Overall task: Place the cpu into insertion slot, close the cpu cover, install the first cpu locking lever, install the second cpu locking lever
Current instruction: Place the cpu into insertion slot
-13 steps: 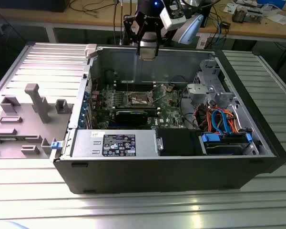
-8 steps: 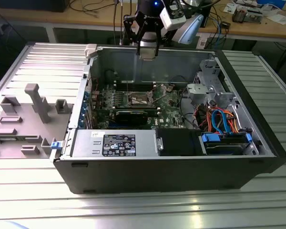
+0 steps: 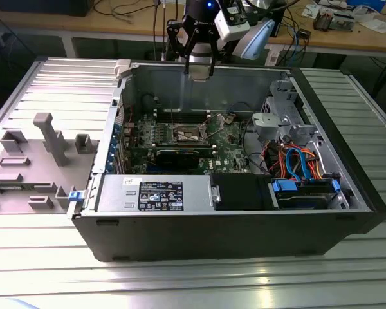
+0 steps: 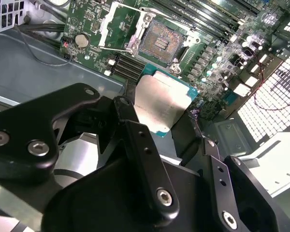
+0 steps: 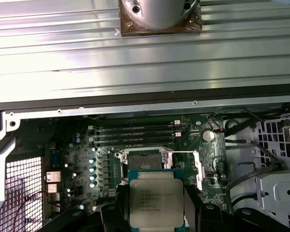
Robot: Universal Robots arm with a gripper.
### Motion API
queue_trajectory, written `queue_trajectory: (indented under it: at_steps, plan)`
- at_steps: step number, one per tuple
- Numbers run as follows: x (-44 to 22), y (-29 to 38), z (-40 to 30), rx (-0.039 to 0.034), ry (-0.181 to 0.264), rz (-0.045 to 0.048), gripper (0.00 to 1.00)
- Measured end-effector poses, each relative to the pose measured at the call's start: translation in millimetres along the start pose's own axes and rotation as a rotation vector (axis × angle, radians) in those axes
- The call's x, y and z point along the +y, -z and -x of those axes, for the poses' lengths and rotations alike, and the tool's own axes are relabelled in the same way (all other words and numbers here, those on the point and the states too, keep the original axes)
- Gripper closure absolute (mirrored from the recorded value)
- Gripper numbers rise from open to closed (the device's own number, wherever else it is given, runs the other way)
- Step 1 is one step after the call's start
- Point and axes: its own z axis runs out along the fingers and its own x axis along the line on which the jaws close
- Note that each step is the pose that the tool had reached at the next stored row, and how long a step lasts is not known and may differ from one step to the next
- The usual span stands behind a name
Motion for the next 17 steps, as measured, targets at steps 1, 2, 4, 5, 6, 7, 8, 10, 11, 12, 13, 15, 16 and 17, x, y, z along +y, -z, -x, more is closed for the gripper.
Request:
queue_trajectory:
  at_steps: [1, 2, 4, 5, 6, 7, 8, 10, 11, 12, 13, 15, 16, 17]
  plan:
    - [0.0, 0.0, 0.0, 0.0, 0.0, 0.0, 0.46]
    - [0.0, 0.0, 0.0, 0.0, 0.0, 0.0, 0.46]
    - [0.0, 0.0, 0.0, 0.0, 0.0, 0.0, 0.46]
    - [0.0, 0.0, 0.0, -0.0001, -0.001, 0.0001, 0.46]
    - [0.0, 0.0, 0.0, -0.0001, -0.001, 0.0, 0.46]
    - [0.0, 0.0, 0.0, -0.0003, -0.002, 0.0001, 0.46]
    - [0.0, 0.0, 0.0, -0.0005, -0.005, 0.0002, 0.46]
    - [0.0, 0.0, 0.0, -0.0015, -0.016, 0.0003, 0.46]
    - [0.0, -0.1, 0.0, -0.0024, -0.027, 0.0005, 0.46]
    - [0.0, -0.1, 0.0, -0.0031, -0.035, 0.0007, 0.46]
    - [0.0, -0.1, 0.0, -0.004, -0.044, 0.0009, 0.46]
    - [0.0, -0.2, 0.0, -0.0063, -0.071, 0.0013, 0.46]
    - [0.0, -0.3, 0.0, -0.0068, -0.077, 0.0015, 0.46]
    - [0.0, -0.3, 0.0, -0.0072, -0.081, 0.0015, 0.46]
